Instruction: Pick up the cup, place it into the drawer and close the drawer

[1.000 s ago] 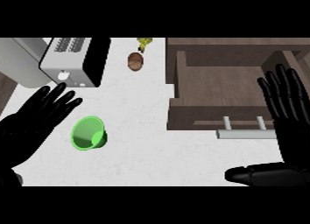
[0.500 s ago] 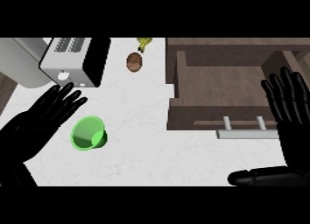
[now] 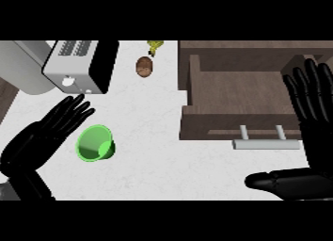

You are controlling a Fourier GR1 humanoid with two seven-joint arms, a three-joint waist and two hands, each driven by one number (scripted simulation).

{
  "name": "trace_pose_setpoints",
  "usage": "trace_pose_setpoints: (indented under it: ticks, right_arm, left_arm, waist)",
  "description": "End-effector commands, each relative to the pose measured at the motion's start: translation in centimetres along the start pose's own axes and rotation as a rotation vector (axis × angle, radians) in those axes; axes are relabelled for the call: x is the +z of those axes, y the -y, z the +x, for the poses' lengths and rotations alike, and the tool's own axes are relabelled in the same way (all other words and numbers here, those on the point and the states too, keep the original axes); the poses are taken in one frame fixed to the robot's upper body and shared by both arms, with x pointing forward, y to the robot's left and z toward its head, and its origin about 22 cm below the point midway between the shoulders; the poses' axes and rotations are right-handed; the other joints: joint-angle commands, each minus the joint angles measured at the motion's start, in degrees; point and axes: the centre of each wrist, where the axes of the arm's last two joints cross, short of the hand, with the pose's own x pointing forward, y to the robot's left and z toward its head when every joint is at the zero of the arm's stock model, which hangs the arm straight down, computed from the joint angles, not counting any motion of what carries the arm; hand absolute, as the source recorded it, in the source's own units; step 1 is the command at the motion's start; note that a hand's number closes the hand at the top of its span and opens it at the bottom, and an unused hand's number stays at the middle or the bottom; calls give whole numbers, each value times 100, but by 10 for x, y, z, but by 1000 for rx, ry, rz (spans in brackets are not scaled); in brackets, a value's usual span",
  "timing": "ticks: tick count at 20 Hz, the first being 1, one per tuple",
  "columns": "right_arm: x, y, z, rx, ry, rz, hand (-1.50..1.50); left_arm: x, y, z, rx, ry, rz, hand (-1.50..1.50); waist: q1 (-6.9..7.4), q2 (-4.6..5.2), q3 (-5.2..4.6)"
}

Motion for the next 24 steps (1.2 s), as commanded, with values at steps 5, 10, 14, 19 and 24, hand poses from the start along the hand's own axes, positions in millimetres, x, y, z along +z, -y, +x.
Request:
trace_pose_setpoints:
  ticks: [5, 10, 14, 19, 24]
  right_arm:
    - [6, 16, 10, 3, -13, 10, -150]
    - [1, -19, -2, -10, -5, 21, -150]
    - [-18, 9, 2, 2, -8, 17, -150]
    - [11, 0, 3, -5, 0, 15, -150]
    - [11, 17, -1, 7, -16, 24, -150]
  left_arm:
    - [35, -28, -37, -35, -70, 78, -150]
    - [36, -38, -53, -65, -70, 74, -150]
    - [18, -22, -84, -47, -93, 54, -150]
    - [39, -47, -98, -66, -128, 81, -150]
    - [41, -53, -111, -55, -134, 91, -150]
  waist:
    - [-26, 3, -3]
    - [-7, 4, -3]
    - [-10, 7, -2]
    - [-30, 6, -2]
    - [-42, 10, -3]
